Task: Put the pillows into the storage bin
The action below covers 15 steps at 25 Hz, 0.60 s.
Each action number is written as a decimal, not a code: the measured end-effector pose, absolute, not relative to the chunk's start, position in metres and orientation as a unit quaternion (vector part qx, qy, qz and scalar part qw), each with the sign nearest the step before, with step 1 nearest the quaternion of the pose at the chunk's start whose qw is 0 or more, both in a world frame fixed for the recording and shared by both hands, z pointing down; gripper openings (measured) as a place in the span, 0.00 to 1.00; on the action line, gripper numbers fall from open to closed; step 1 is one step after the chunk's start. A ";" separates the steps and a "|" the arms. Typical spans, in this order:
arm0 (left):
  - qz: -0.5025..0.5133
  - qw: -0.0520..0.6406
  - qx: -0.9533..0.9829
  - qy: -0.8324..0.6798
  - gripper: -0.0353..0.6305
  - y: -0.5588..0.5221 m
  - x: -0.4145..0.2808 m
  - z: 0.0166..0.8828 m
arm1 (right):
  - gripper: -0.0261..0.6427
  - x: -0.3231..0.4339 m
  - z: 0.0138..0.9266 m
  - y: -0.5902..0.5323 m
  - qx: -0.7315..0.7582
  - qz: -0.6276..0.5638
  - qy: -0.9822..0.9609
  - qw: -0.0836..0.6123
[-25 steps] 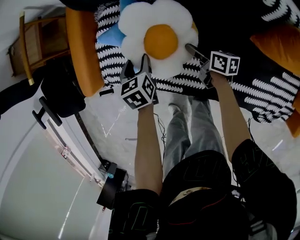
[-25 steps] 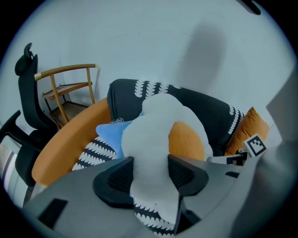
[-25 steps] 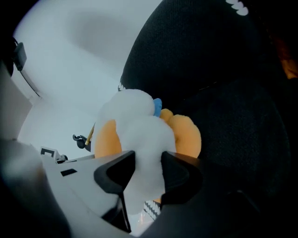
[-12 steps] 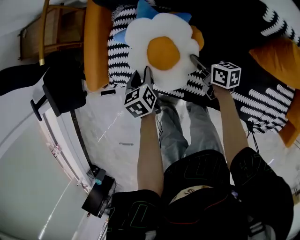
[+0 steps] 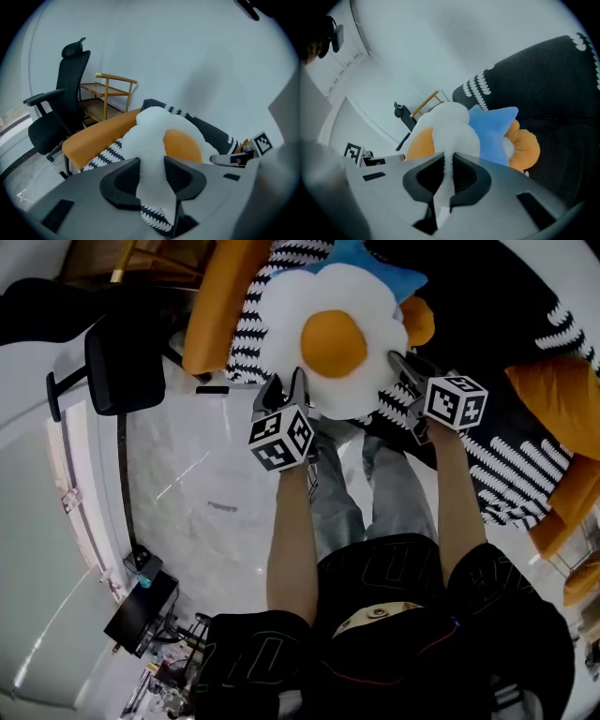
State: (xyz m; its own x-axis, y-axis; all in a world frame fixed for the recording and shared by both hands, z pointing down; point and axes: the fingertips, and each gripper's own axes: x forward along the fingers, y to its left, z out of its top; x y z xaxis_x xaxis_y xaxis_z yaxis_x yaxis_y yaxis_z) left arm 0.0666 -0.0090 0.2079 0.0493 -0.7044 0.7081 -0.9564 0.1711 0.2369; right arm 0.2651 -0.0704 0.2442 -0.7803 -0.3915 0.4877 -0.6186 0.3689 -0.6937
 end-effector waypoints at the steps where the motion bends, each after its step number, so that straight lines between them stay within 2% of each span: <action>1: 0.164 0.372 0.618 -0.673 0.28 -0.003 0.057 0.206 | 0.08 0.255 0.241 -0.067 0.304 0.463 -0.823 0.125; 15: 0.096 0.393 0.543 -0.736 0.27 0.109 -0.044 0.204 | 0.08 0.134 0.219 -0.002 0.224 0.401 -0.864 0.205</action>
State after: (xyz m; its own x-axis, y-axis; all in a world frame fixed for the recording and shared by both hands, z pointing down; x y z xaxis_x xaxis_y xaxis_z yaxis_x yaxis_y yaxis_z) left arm -0.0437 0.1086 0.2039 -0.1006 -0.7238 0.6826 -0.8752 0.3907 0.2853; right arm 0.1342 -0.0020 0.2187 -0.8161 -0.2225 0.5334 -0.5509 0.5785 -0.6015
